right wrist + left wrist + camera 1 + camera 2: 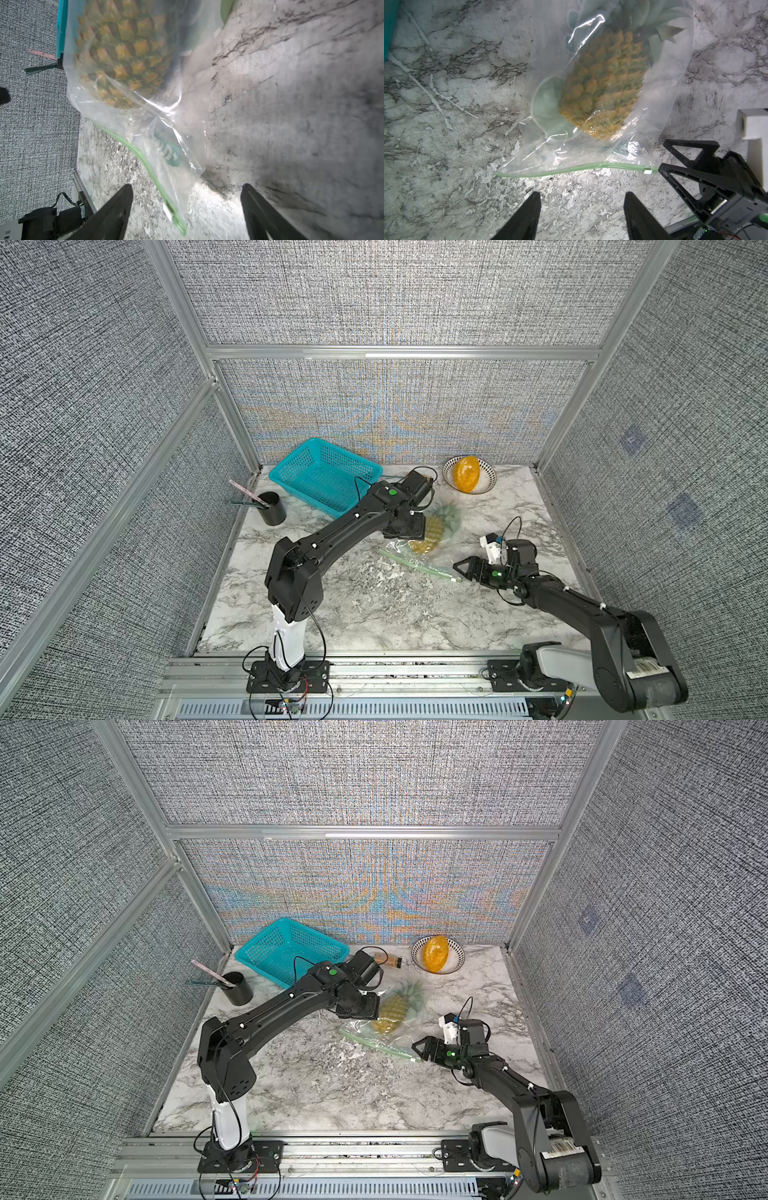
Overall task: Open the zip-top bag and take out the pineapple
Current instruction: Pick up the zipper food storage bag at the center of the board.
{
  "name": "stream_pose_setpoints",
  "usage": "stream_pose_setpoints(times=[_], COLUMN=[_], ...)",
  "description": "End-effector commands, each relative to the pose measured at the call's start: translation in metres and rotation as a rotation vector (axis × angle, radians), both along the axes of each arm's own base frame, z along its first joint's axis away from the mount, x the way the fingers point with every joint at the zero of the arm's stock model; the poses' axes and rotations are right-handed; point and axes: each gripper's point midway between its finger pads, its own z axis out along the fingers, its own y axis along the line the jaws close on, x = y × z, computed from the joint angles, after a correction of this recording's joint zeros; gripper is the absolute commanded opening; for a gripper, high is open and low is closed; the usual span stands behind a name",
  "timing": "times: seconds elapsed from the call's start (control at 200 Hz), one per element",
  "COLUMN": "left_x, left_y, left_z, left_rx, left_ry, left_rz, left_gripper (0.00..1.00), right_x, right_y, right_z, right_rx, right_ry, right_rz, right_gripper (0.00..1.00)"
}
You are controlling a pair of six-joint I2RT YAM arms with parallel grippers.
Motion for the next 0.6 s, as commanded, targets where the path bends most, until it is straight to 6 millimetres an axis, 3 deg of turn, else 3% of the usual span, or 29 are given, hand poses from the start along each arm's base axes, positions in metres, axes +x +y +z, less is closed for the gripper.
stream_pose_setpoints(times=[0.0,0.295,0.475,0.591], left_x=[-0.002,-0.004,-0.004,-0.005], left_y=[0.002,0.000,0.001,0.000], left_z=[-0.001,0.003,0.006,0.008], left_rx=[0.016,0.014,0.018,0.013], left_ry=[0.015,0.029,0.022,0.021], left_rz=[-0.010,-0.026,-0.030,-0.039], left_gripper=[0.66,0.66,0.66,0.65], right_x=[0.006,0.022,0.022,0.020], right_y=[0.010,0.030,0.035,0.038], right_z=[0.003,0.005,0.000,0.001], right_rx=[0.049,0.173,0.220,0.248], right_ry=[-0.047,-0.068,-0.049,-0.043], right_rz=[0.050,0.119,0.141,0.141], right_gripper=[0.84,0.83,0.73,0.61])
